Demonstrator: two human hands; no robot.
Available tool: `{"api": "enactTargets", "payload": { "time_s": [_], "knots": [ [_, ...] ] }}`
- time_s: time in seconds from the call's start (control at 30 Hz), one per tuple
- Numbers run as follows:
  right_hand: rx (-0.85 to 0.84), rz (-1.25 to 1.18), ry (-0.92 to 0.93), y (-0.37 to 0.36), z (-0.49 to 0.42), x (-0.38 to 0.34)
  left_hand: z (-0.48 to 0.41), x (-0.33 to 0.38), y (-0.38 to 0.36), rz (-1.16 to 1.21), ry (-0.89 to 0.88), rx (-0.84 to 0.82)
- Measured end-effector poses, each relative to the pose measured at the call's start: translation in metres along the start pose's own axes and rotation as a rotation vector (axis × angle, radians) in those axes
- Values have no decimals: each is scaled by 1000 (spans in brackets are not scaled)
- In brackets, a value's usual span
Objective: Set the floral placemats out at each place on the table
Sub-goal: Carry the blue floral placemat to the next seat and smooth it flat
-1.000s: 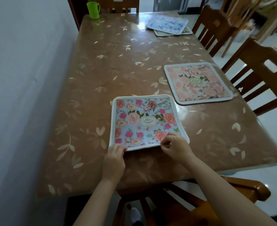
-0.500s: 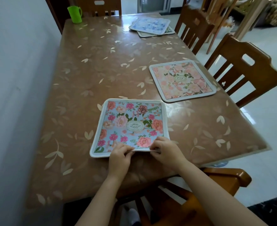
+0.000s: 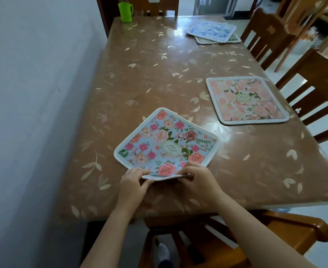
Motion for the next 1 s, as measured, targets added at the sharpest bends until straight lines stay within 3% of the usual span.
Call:
{"api": "enactTargets", "payload": {
  "time_s": [0.17, 0.33, 0.63, 0.87, 1.0],
  "knots": [
    [-77, -46, 68, -42, -17, -25, 24, 4, 7, 30, -69, 9],
    [-113, -81, 127, -72, -20, -37, 28, -8, 15, 22, -18, 79],
    [-164, 37, 71, -49, -5, 6, 22, -59, 28, 85, 136, 129],
    [-49, 8, 14, -36, -8, 20, 29, -32, 11, -160, -20, 116],
    [-77, 29, 51, -36, -11, 18, 27, -13, -7, -108, -60, 58]
  ]
}}
Point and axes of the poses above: each hand's wrist, its own z-axis away from the middle knuckle, its own y-axis out of the back of the hand, x = y × z, the point moved 9 cm from there along -z, towards the middle knuckle, and after that the axes turned 14 degrees about y, right-handed, at the moved point
